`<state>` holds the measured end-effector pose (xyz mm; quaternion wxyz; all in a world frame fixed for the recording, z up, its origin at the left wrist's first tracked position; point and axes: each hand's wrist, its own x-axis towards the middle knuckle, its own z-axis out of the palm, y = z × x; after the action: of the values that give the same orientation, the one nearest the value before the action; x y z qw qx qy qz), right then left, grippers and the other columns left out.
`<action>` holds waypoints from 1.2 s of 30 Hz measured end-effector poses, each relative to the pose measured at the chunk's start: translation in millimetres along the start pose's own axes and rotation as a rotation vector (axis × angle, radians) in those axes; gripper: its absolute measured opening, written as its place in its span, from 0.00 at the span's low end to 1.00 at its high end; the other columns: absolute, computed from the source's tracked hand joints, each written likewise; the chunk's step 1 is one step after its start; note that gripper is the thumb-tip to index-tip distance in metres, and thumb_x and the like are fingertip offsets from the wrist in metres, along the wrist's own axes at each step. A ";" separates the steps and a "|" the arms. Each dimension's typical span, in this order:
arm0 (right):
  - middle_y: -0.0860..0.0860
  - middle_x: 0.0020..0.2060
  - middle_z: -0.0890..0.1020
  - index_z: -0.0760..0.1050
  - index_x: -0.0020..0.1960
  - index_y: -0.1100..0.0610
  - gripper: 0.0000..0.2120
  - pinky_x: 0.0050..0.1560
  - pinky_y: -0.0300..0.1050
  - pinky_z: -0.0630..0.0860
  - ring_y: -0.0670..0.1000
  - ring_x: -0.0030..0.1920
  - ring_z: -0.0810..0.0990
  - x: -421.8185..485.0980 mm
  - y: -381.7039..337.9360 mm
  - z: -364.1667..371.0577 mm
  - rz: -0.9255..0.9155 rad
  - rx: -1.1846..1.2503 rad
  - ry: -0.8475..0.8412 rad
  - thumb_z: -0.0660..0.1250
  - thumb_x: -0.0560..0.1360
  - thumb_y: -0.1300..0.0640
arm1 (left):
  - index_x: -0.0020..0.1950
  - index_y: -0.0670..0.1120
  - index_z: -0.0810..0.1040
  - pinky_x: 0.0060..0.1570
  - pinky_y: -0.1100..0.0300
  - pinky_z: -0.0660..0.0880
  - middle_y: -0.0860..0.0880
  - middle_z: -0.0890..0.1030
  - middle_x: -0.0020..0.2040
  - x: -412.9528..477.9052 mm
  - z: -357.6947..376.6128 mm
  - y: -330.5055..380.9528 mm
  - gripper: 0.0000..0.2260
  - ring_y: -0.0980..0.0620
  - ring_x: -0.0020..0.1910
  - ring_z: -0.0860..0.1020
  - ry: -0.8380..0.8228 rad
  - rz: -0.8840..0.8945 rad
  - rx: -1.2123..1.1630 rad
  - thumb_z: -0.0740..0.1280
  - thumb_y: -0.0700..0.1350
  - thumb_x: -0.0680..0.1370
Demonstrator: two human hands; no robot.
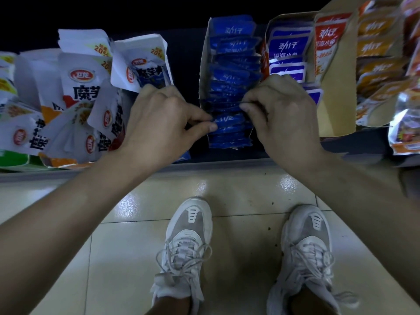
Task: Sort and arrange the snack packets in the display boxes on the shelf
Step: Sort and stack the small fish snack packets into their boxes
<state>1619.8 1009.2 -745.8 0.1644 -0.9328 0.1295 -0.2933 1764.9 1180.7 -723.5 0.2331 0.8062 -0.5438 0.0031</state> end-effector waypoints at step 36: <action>0.52 0.42 0.86 0.85 0.48 0.60 0.05 0.47 0.24 0.70 0.42 0.42 0.78 -38.1 -4.6 -5.1 0.203 0.244 -0.016 0.73 0.76 0.60 | 0.46 0.47 0.87 0.44 0.50 0.78 0.53 0.85 0.38 -3.7 7.5 1.4 0.09 0.53 0.36 0.80 0.205 -0.028 -0.106 0.73 0.52 0.78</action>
<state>1587.2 1025.1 -759.3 0.3062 -0.8904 0.1855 -0.2811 1760.3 1180.6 -730.7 0.3296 0.7957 -0.5054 0.0535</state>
